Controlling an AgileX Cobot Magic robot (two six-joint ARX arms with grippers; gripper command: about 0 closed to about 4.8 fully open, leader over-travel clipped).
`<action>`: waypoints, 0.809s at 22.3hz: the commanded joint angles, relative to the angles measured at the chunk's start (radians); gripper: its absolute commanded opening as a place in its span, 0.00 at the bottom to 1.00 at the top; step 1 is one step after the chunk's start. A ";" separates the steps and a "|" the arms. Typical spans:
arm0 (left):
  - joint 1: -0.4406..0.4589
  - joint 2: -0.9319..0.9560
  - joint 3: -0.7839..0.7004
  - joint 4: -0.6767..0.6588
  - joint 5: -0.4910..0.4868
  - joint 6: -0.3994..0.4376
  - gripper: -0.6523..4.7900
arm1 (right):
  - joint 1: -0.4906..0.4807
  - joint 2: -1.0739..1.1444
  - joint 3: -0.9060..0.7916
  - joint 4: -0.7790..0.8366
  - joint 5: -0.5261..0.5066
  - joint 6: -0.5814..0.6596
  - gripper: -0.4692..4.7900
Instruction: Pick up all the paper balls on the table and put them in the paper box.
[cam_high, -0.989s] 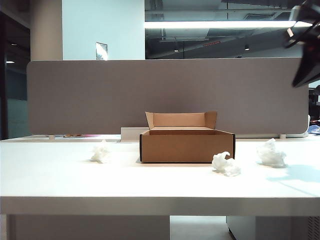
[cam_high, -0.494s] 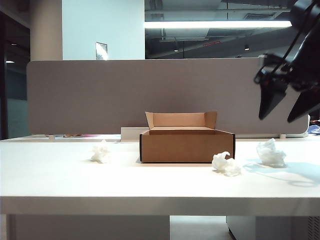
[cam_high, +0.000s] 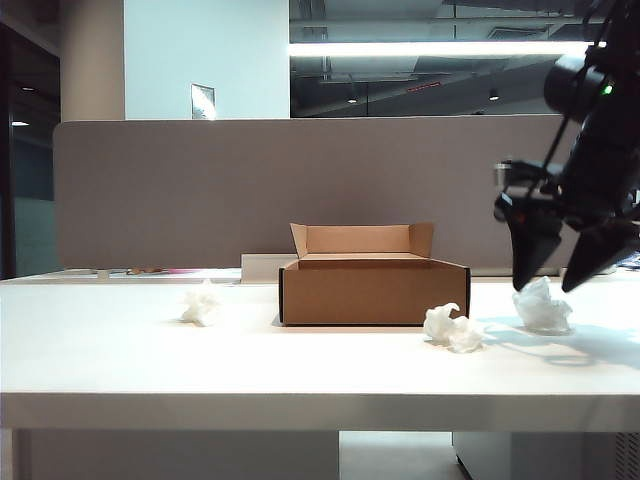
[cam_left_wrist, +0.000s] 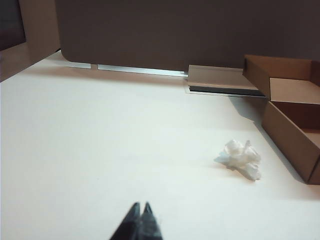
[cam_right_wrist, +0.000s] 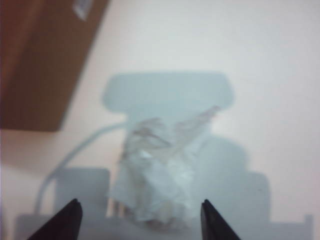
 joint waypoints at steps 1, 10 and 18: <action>0.000 0.018 0.030 -0.010 0.005 -0.025 0.11 | 0.000 0.015 0.005 0.023 0.050 -0.002 0.72; -0.001 0.385 0.288 -0.024 0.052 -0.047 0.11 | 0.002 0.015 0.005 0.053 0.046 0.005 0.71; -0.002 0.908 0.594 -0.016 0.186 -0.040 0.11 | 0.002 0.015 0.005 0.053 0.043 0.005 0.51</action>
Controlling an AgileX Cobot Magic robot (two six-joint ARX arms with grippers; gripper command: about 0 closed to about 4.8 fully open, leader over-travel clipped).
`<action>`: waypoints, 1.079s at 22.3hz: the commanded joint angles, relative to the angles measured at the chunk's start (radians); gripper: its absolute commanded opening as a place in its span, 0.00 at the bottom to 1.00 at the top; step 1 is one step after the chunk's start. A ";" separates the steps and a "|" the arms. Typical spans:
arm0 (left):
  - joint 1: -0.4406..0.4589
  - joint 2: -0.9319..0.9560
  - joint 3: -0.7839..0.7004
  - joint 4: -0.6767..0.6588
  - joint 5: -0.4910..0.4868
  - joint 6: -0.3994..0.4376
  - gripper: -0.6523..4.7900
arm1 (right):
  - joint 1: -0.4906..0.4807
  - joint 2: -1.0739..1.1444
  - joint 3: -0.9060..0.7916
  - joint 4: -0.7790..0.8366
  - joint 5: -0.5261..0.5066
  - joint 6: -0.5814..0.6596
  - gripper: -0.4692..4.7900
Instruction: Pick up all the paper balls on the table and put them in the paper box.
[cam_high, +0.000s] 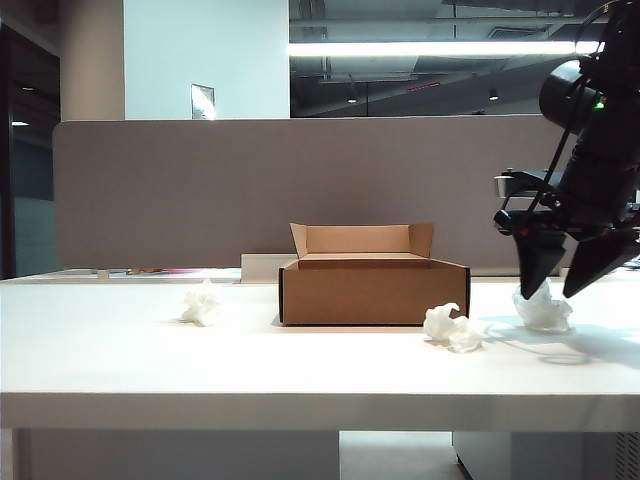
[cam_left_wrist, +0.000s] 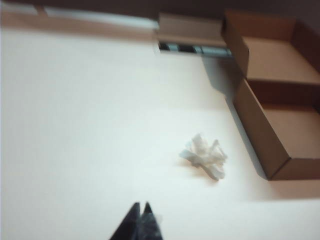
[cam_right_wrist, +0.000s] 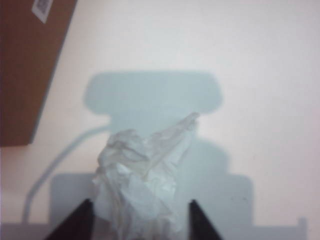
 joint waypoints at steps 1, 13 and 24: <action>-0.003 0.142 0.093 0.012 0.040 0.001 0.11 | 0.000 -0.007 0.005 0.016 -0.001 0.000 0.50; -0.041 0.531 0.372 -0.014 0.170 0.001 0.31 | 0.001 0.056 0.005 0.018 -0.065 0.002 0.50; -0.161 0.812 0.500 0.003 0.167 0.005 0.48 | 0.002 0.033 0.008 -0.016 -0.057 0.003 0.08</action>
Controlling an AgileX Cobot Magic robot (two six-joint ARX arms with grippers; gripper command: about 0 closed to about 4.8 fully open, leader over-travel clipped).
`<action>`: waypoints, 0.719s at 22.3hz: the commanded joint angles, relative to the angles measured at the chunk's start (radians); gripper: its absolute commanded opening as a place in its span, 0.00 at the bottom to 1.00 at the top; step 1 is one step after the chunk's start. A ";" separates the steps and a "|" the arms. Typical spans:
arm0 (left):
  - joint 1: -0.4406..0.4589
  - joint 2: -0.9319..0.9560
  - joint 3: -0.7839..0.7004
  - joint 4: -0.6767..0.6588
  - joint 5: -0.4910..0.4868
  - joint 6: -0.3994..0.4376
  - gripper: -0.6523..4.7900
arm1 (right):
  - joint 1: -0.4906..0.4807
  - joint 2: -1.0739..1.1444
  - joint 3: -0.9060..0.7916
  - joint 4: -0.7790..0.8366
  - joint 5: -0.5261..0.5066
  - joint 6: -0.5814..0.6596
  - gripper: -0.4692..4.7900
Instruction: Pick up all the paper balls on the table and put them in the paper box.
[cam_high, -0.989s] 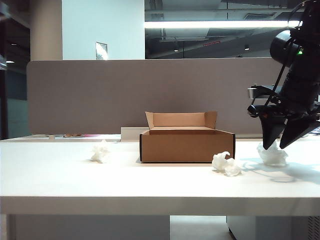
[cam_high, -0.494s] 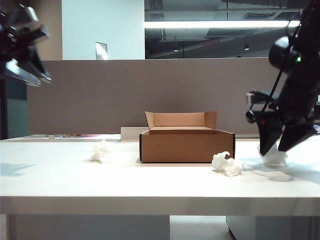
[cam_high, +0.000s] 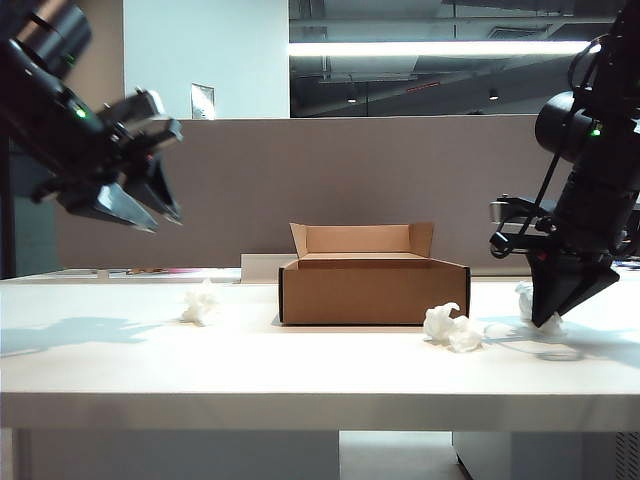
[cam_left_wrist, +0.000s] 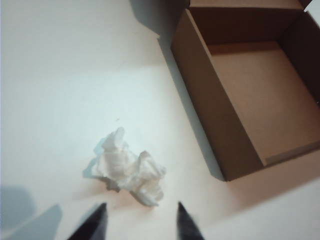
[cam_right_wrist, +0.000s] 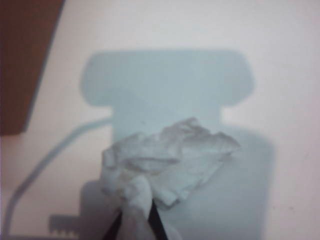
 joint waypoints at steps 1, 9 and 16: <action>-0.011 0.048 0.033 0.015 0.003 0.004 0.48 | 0.002 -0.043 0.007 -0.006 0.003 0.000 0.08; -0.019 0.162 0.098 0.016 0.002 0.004 0.77 | 0.009 -0.169 0.018 0.039 0.007 0.000 0.08; -0.020 0.200 0.106 0.016 -0.002 0.004 0.77 | 0.089 -0.168 0.086 0.111 -0.054 0.005 0.08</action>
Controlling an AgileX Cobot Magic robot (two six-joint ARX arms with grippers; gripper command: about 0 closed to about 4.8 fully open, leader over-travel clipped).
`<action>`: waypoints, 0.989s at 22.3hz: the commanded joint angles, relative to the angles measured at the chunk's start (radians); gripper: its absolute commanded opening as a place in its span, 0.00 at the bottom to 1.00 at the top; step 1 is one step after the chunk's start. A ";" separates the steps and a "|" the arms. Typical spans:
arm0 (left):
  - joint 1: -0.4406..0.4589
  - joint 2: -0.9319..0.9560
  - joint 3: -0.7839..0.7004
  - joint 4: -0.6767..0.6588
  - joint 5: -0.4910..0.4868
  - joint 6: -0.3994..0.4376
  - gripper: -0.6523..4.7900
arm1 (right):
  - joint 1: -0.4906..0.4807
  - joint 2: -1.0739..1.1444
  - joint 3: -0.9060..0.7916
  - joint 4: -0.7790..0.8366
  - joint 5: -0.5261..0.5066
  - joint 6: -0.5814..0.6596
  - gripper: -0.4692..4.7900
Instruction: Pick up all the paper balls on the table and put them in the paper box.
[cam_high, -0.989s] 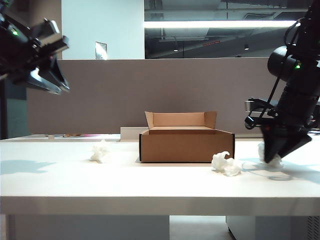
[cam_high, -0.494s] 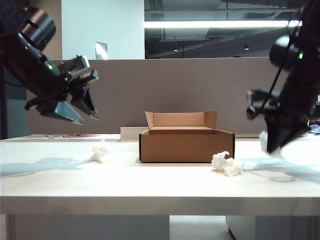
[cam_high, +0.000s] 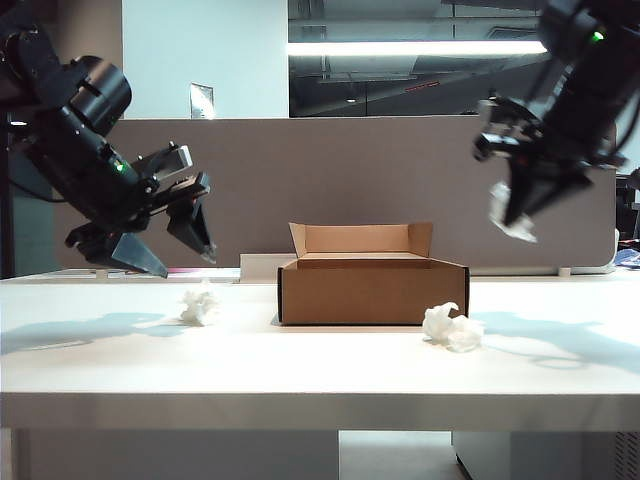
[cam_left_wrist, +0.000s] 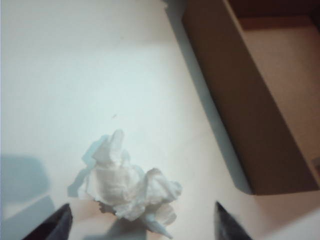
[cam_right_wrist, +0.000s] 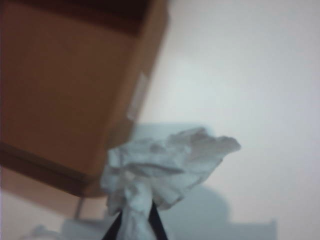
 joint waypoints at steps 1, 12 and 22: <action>-0.002 0.002 0.004 0.006 0.000 0.004 0.77 | 0.074 0.005 0.011 0.141 -0.019 0.001 0.08; -0.002 0.002 0.004 0.006 0.000 0.004 0.77 | 0.138 0.233 0.164 0.128 -0.133 0.132 0.57; -0.002 0.007 0.004 0.027 -0.022 0.026 0.77 | 0.138 0.148 0.165 0.143 -0.163 0.130 0.91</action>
